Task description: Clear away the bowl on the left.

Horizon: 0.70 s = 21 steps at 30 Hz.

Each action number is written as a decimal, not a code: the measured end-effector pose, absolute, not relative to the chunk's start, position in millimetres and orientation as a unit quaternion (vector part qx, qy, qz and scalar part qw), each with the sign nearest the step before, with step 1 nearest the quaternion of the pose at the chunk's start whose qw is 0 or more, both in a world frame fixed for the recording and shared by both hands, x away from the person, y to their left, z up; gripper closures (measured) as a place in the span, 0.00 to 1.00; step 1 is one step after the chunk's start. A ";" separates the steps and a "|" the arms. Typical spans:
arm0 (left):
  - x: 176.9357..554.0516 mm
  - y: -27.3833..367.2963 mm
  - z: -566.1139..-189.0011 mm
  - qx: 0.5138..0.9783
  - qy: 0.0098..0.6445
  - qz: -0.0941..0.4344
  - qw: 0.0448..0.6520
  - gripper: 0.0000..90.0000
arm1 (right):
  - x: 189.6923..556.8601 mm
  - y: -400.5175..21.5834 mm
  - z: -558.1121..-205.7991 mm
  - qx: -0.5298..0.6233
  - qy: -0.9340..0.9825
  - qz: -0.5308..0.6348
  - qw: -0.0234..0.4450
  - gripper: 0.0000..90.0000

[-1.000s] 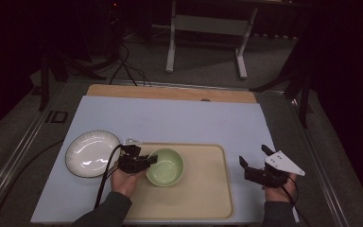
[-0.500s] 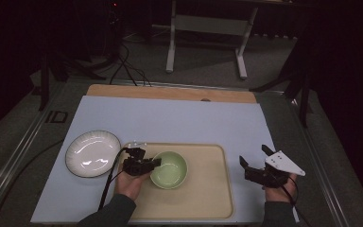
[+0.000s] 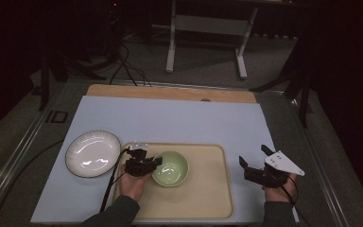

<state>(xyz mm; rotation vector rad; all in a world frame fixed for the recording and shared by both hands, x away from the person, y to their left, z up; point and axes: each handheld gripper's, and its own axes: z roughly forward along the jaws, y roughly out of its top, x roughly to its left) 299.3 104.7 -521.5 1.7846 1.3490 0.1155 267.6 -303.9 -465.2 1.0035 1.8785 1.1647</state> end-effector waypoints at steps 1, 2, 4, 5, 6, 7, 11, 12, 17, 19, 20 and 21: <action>299.8 105.3 -521.5 0.717 0.541 0.044 0.437 0.87 | 267.6 -304.0 -465.2 0.387 0.725 0.450 0.350 0.12; 299.8 105.3 -521.5 0.717 0.541 0.044 0.437 0.86 | 267.6 -304.0 -465.2 0.387 0.725 0.450 0.350 0.12; 300.5 106.6 -520.6 0.721 0.538 0.039 0.435 0.79 | 267.4 -304.2 -465.1 0.387 0.725 0.449 0.350 0.12; 300.4 106.4 -519.9 0.723 0.537 0.040 0.433 0.76 | 267.5 -304.3 -465.0 0.387 0.725 0.449 0.350 0.12; 299.9 106.3 -518.7 0.727 0.534 0.046 0.429 0.73 | 267.6 -304.3 -465.1 0.387 0.725 0.449 0.350 0.12; 299.2 105.7 -517.2 0.729 0.533 0.051 0.427 0.70 | 267.6 -304.3 -465.2 0.387 0.725 0.449 0.350 0.12; 296.8 106.7 -508.0 0.736 0.525 0.071 0.420 0.62 | 267.3 -304.2 -465.0 0.387 0.725 0.449 0.350 0.12; 296.3 107.0 -505.3 0.740 0.522 0.077 0.418 0.61 | 267.3 -304.3 -465.0 0.387 0.725 0.449 0.350 0.12; 293.5 109.1 -493.7 0.750 0.510 0.096 0.410 0.54 | 267.5 -304.1 -465.1 0.387 0.726 0.450 0.349 0.12; 292.1 112.0 -490.6 0.752 0.506 0.103 0.409 0.53 | 267.5 -304.0 -465.1 0.386 0.726 0.450 0.349 0.12; 291.5 113.5 -488.9 0.754 0.503 0.109 0.408 0.53 | 267.5 -304.0 -465.0 0.386 0.726 0.450 0.349 0.12; 290.8 115.4 -486.9 0.756 0.500 0.117 0.406 0.52 | 267.4 -304.0 -465.0 0.386 0.726 0.450 0.349 0.12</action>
